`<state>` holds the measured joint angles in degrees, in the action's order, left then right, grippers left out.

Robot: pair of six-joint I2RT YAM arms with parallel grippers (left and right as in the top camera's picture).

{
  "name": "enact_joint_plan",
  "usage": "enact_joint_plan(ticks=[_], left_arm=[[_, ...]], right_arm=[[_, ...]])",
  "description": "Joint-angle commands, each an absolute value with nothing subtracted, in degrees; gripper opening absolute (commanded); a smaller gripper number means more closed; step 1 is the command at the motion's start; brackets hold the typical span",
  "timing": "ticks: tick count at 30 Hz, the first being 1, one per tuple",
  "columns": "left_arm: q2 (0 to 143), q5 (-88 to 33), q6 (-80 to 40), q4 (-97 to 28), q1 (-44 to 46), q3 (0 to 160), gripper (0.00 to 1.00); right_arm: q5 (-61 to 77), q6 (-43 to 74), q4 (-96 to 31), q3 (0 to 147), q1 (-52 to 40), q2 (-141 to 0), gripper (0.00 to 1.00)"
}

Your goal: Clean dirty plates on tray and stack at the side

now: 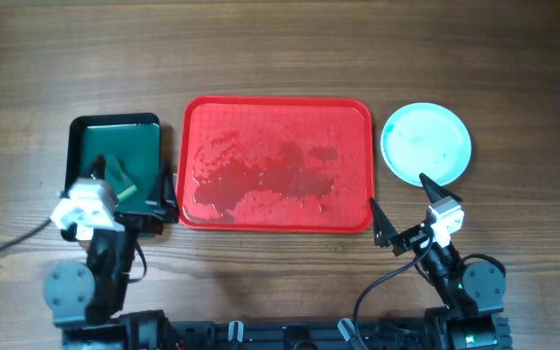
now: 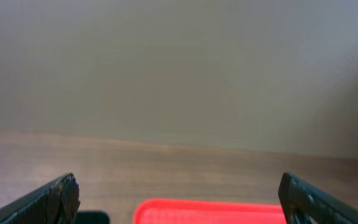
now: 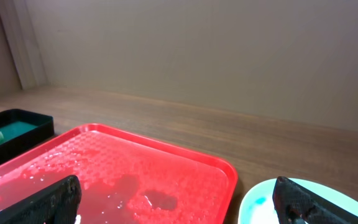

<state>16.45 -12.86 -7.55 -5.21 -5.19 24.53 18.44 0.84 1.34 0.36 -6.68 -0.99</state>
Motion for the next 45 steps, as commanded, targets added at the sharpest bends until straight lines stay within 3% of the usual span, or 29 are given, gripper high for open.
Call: enact_joint_plan(ticks=[1, 11, 14, 45], left_arm=[[8.93, -11.62, -1.67, 2.37, -5.04, 13.02, 1.0], [0.16, -9.93, -1.74, 2.59, -5.04, 0.47, 1.0], [0.16, -9.91, -1.91, -3.73, -5.02, 0.34, 1.0], [0.27, -9.93, -1.91, -3.49, -4.97, 0.34, 1.0]], right_arm=[[19.44, 1.65, 1.56, 0.3, -6.46, -0.58, 0.99], [19.44, 1.63, 1.56, 0.3, -6.46, -0.58, 0.99], [19.44, 1.65, 1.56, 0.3, -6.46, -0.58, 1.0], [19.42, 1.63, 1.56, 0.3, -6.46, -0.58, 1.0]])
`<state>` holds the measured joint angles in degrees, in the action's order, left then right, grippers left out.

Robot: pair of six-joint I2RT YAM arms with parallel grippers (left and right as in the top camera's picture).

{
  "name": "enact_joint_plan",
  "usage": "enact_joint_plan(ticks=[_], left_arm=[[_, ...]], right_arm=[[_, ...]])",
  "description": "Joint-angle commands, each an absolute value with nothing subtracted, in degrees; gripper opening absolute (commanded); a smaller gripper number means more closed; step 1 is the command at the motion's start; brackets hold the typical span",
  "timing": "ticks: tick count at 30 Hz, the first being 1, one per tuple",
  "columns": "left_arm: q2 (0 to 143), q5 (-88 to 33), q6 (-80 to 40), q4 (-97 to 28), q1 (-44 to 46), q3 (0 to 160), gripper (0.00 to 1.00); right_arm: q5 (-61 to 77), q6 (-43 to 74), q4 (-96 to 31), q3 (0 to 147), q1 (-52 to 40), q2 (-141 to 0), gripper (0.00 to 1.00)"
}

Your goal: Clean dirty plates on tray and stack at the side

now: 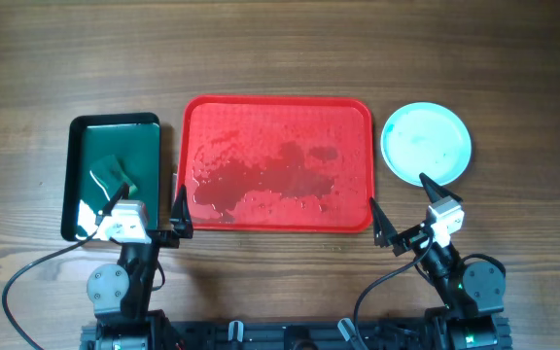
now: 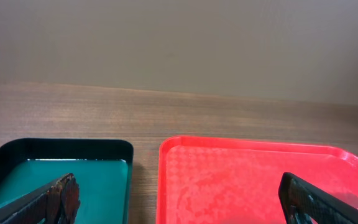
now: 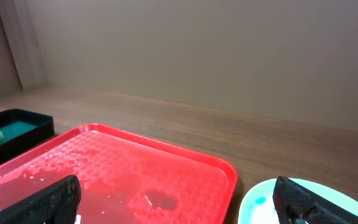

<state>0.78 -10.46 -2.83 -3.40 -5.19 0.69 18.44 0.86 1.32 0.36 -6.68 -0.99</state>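
Note:
A wet red tray (image 1: 275,160) lies mid-table with no plates on it; it also shows in the left wrist view as the red tray (image 2: 253,180) and in the right wrist view as the red tray (image 3: 123,177). A light blue plate (image 1: 426,143) sits to its right, its near rim being the plate (image 3: 272,205) by my right fingers. My left gripper (image 1: 136,207) stands open at the near edge between the black tub and the tray, holding nothing. My right gripper (image 1: 403,211) is open near the tray's front right corner, also holding nothing.
A black tub (image 1: 115,175) of green water with a green sponge (image 1: 115,172) stands left of the tray; its rim shows as the tub (image 2: 67,146) in the left wrist view. A cable (image 1: 27,272) runs along the front left. A plain wall rises behind the table.
My left arm has come back and to the right, from over the tub's front to the near edge between tub and tray; its camera now looks lower. The right arm has not moved.

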Motion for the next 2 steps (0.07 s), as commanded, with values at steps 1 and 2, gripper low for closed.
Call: enact_joint_plan(ticks=[1, 2], left_arm=[[0.27, -9.93, -1.91, -3.49, -4.97, 0.34, 1.0], [0.27, -9.93, -1.91, -3.49, -4.97, 0.34, 1.0]], right_arm=[[19.42, 1.65, 1.58, 0.3, -6.46, -0.58, 1.0], [19.44, 1.65, 1.56, 0.3, -6.46, -0.58, 1.0]])
